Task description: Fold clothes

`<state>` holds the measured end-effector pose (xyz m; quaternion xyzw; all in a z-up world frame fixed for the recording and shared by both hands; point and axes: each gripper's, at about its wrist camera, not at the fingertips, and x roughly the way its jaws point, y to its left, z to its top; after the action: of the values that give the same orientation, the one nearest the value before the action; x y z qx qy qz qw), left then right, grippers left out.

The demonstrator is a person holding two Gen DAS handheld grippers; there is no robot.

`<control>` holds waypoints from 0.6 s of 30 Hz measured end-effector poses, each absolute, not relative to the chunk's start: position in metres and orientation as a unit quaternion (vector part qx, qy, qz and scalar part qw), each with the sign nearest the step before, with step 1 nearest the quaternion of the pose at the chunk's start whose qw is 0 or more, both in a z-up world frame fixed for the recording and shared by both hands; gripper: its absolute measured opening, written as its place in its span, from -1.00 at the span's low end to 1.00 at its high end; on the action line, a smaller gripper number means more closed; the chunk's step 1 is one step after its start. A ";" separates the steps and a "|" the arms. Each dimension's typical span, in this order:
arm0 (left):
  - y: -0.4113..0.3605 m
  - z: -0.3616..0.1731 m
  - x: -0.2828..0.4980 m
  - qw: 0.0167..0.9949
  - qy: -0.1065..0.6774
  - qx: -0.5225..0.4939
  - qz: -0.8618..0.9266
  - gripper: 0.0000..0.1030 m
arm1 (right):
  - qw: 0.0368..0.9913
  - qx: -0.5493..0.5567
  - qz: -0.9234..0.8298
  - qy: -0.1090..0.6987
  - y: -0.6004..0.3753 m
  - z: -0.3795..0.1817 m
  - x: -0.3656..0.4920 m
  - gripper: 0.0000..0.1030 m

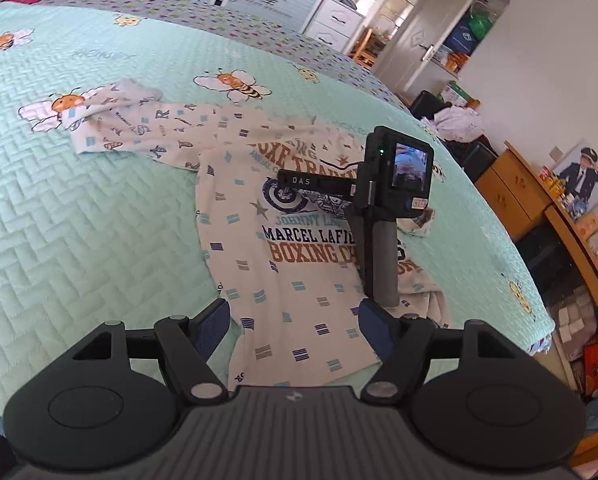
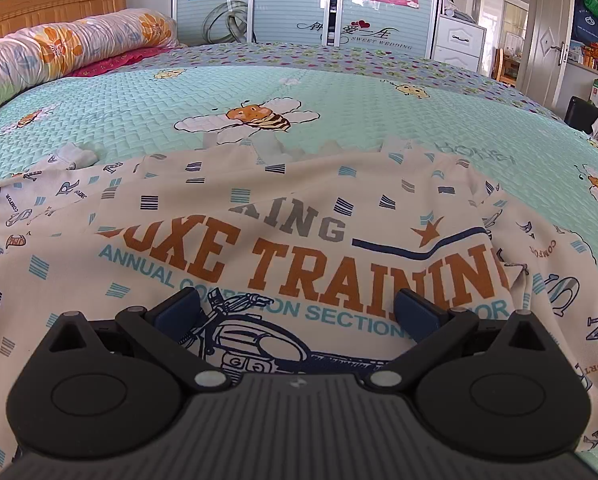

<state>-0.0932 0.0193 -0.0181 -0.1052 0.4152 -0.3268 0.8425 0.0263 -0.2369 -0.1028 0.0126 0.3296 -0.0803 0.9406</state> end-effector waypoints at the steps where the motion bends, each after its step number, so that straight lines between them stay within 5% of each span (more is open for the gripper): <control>1: 0.019 -0.018 -0.094 0.842 0.414 -0.106 -0.329 0.43 | 0.941 0.013 -0.080 0.330 -0.237 -0.103 0.026 0.99; 18: -0.010 -0.003 -0.119 0.847 0.390 -0.067 -0.354 0.43 | 0.941 0.013 -0.080 0.330 -0.237 -0.103 0.027 0.99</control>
<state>-0.1189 -0.0103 -0.0033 -0.0672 0.3901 -0.3543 0.8472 0.0265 -0.2368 -0.1030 0.0129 0.3296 -0.0802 0.9406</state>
